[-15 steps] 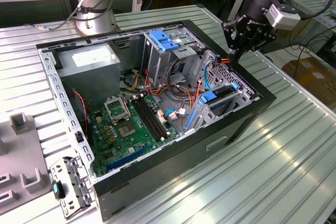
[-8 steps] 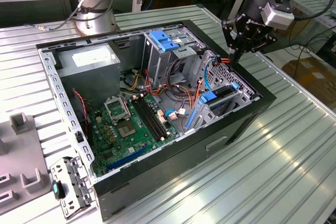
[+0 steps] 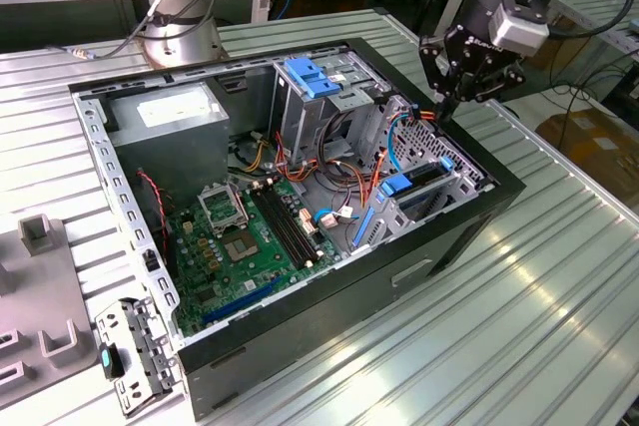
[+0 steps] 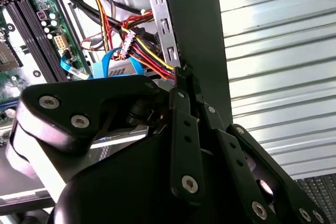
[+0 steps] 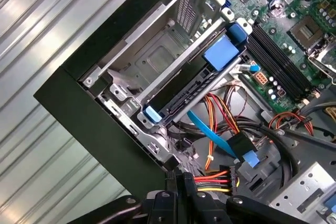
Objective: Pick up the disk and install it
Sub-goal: 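Insert the first disk wire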
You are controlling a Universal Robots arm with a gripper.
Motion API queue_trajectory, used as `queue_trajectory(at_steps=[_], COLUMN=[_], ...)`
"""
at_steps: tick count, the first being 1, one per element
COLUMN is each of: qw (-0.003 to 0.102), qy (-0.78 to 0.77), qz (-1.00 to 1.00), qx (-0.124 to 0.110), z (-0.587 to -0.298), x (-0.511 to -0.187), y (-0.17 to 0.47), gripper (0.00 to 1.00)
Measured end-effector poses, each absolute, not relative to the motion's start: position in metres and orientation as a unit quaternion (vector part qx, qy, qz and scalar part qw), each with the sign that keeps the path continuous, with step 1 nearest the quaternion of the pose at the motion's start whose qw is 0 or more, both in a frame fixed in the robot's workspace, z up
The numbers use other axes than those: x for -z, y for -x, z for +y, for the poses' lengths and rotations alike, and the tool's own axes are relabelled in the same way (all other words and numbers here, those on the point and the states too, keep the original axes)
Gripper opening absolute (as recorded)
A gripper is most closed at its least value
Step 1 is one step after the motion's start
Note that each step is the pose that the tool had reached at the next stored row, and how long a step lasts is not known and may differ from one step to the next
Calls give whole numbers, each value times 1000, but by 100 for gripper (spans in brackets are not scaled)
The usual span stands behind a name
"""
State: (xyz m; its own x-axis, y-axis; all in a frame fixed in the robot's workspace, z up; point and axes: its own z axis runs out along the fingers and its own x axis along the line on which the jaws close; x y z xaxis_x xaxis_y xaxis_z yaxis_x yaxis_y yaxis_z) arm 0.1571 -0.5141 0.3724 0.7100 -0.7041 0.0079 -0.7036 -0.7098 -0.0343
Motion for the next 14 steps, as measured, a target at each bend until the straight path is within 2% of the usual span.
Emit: queue_trajectory(at_steps=[14], qw=[13], qy=[885], qz=[466], qx=[11], z=[-514], x=[-372], y=[-149], gripper=[16])
